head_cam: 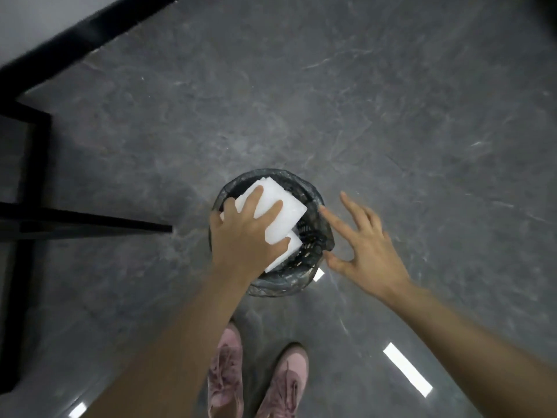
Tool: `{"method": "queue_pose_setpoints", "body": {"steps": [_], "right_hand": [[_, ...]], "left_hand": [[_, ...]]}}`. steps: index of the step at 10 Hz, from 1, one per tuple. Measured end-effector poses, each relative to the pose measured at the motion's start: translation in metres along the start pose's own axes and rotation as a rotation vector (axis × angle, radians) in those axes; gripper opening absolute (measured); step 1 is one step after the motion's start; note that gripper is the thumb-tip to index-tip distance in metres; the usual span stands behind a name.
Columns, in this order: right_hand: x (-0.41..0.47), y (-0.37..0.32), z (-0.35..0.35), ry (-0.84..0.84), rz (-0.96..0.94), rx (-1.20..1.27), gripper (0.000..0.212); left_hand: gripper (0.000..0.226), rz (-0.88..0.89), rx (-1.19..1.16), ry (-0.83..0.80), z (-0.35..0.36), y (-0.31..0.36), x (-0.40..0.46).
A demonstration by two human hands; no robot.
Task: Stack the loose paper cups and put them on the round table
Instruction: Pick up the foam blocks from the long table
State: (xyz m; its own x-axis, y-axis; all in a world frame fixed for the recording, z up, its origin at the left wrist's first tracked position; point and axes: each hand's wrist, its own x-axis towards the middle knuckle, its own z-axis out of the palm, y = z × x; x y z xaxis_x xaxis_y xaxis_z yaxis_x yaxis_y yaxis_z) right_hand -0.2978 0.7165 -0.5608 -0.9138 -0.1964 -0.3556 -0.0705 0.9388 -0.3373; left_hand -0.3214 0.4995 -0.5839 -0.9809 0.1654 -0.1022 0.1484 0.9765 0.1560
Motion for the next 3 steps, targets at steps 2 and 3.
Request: {"method": "queue_pose_setpoints", "body": {"steps": [2, 3], "right_hand": [[-0.015, -0.013, -0.036, 0.039, 0.003, -0.003, 0.07], [-0.033, -0.03, -0.066, 0.072, 0.013, 0.01, 0.059]], "left_hand": [[0.072, -0.013, -0.06, -0.175, 0.006, 0.005, -0.001], [0.058, -0.027, -0.173, -0.046, -0.028, 0.011, -0.004]]}}
